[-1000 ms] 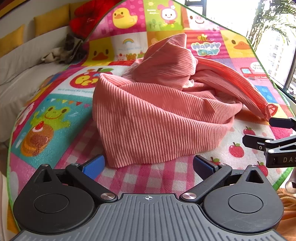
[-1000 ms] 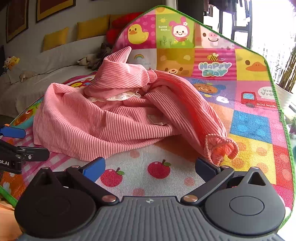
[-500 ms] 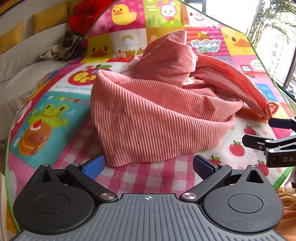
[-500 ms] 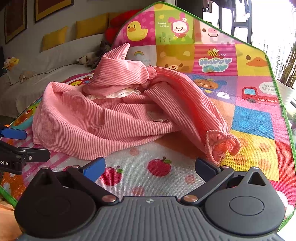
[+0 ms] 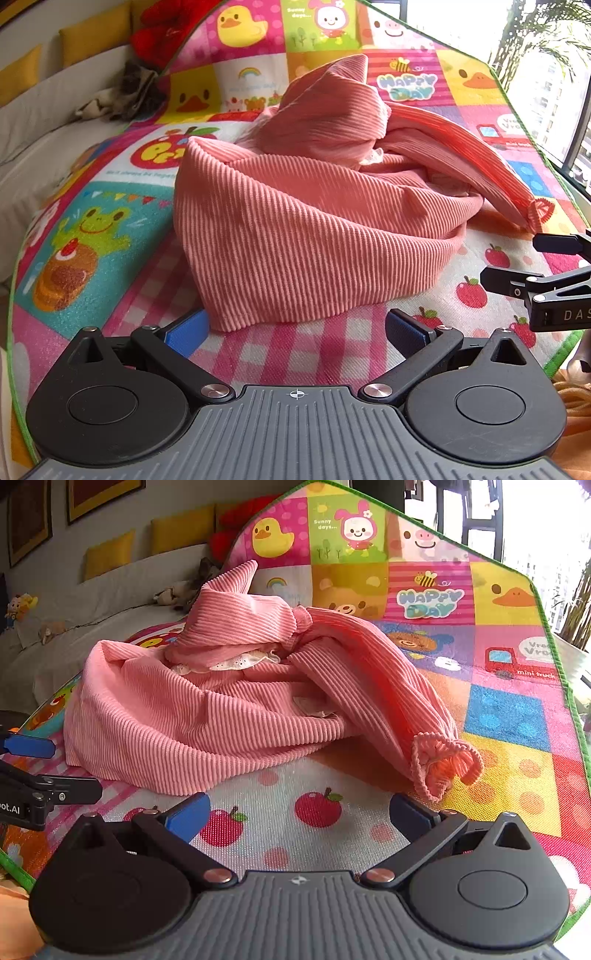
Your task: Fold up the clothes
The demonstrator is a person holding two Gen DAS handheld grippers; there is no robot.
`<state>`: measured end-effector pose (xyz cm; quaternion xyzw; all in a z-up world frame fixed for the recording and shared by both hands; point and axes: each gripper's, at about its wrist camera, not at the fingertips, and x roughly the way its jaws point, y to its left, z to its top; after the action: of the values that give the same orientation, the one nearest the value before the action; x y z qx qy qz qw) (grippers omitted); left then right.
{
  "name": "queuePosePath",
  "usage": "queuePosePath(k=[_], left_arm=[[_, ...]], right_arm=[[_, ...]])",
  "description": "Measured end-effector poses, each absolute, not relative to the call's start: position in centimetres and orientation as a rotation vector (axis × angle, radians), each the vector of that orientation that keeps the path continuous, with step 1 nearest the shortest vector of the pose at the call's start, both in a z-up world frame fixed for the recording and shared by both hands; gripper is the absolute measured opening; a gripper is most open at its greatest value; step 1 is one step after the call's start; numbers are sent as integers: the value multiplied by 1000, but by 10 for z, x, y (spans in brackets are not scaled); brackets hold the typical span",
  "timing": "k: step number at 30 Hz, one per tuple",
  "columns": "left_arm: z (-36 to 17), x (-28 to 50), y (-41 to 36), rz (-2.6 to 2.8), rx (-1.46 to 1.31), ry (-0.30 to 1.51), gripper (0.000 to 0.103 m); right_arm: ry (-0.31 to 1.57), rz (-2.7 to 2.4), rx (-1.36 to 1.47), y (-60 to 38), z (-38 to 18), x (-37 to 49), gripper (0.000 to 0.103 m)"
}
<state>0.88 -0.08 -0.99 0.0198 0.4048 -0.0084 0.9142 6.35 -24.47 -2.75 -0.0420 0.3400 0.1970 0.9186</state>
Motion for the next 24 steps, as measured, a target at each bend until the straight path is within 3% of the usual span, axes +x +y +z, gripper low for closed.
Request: queuePosePath(k=[12,18,24], left_arm=[[-1,17,10,22,21,787,103],[41,67,5,-88,9,637,103],[40,128,-24,-171,96,611,103]], right_arm=[[698,431,-96,-246,-20,72,103],[668,439,-26,-252,6,127,103],[775,379,133,-273,-21,174,103]])
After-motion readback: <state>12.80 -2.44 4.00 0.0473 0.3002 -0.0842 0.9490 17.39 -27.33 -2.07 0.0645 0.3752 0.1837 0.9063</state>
